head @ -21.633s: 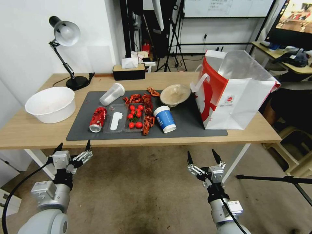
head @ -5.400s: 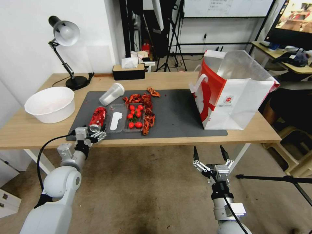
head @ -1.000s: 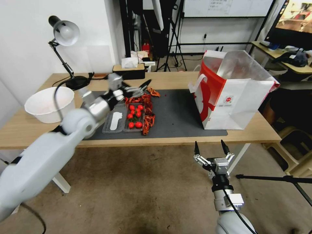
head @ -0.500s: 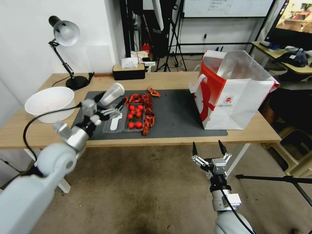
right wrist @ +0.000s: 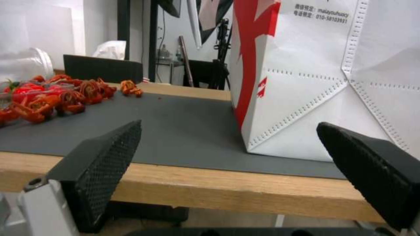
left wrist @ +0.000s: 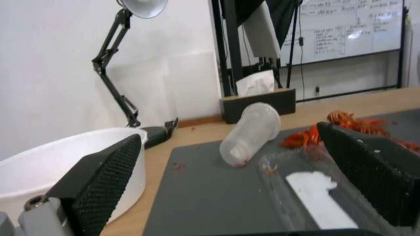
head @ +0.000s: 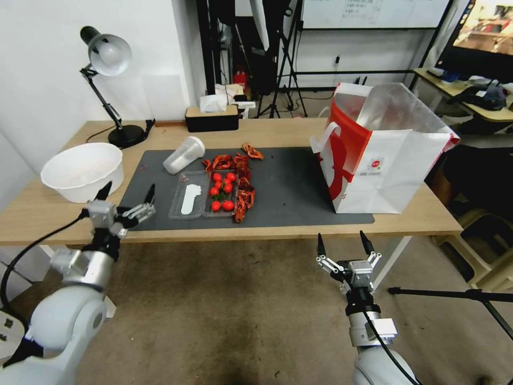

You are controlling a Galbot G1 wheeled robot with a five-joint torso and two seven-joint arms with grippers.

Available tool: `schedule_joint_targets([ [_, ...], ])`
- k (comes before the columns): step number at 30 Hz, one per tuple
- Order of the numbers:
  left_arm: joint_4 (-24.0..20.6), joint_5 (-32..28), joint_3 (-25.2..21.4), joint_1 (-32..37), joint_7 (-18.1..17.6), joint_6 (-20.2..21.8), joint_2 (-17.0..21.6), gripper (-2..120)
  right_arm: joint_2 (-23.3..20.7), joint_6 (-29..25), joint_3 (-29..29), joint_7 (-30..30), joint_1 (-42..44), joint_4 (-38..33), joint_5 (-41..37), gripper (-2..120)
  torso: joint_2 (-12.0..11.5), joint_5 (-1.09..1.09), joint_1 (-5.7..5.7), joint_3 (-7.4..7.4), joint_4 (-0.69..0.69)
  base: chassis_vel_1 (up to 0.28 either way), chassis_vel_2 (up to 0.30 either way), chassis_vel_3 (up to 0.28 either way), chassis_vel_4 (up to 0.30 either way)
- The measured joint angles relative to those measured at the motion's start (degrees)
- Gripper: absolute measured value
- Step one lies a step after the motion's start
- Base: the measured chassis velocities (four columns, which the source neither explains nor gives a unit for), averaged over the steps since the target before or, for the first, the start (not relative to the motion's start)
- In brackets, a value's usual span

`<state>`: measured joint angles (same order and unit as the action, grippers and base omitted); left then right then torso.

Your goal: Pick up the trash from the table and place it into the takeout bag.

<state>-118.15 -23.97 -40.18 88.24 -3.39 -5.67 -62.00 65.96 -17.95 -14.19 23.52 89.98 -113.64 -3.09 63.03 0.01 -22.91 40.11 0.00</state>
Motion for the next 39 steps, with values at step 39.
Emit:
schedule_joint_targets([
  [39, 8.0, 0.85, 7.96, -9.17, 1.0, 0.04, 2.45, 100, 0.7, -0.04, -0.13, 0.13, 0.41, 0.7, 0.06, 100, 0.0, -0.01, -0.02, 0.0, 0.0, 0.0, 0.0, 0.0, 0.0],
])
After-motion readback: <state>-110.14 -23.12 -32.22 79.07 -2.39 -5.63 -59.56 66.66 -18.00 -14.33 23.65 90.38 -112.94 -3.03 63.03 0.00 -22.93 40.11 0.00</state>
